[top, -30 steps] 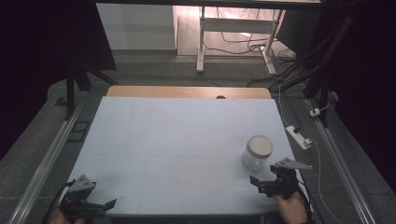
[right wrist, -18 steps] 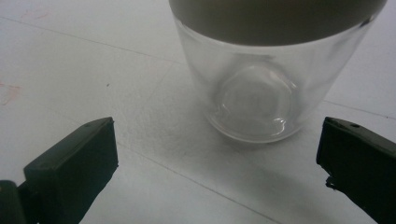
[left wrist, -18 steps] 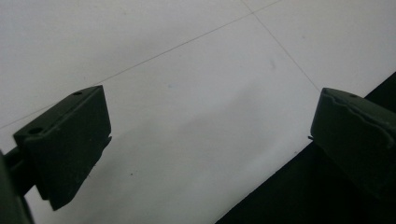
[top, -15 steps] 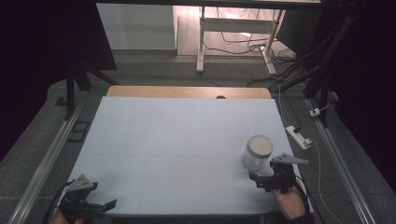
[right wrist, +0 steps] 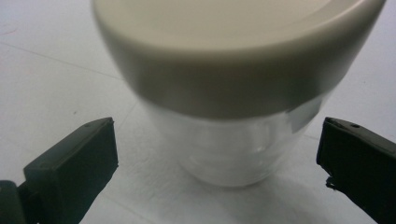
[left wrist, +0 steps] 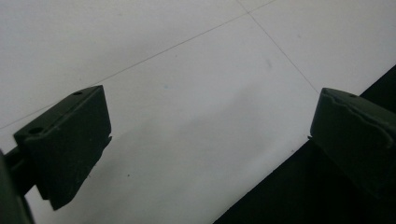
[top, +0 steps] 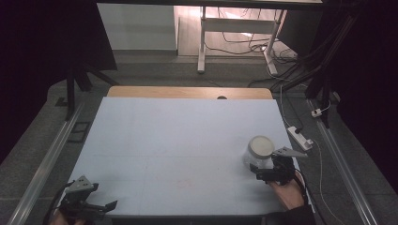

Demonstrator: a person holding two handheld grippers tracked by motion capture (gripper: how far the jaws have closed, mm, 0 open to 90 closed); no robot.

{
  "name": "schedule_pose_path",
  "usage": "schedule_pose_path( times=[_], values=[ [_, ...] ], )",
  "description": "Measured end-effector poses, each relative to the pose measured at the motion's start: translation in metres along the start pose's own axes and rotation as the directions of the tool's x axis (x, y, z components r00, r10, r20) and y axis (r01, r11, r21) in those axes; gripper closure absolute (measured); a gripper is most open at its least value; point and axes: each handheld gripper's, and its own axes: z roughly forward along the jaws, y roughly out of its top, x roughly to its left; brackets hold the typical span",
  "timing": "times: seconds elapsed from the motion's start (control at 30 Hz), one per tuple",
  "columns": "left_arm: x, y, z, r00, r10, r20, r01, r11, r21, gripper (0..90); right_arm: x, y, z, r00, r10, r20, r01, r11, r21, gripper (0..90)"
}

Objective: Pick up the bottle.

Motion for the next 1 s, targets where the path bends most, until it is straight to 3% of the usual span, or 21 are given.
schedule_pose_path(
  times=[1.0],
  values=[
    [-0.001,0.001,0.001,0.9999,0.012,-0.003,-0.012,0.9998,0.015,0.1,-0.007,0.017,0.027,0.9975,-0.070,-0.002,0.070,0.9975,0.003,0.0]
  ],
)
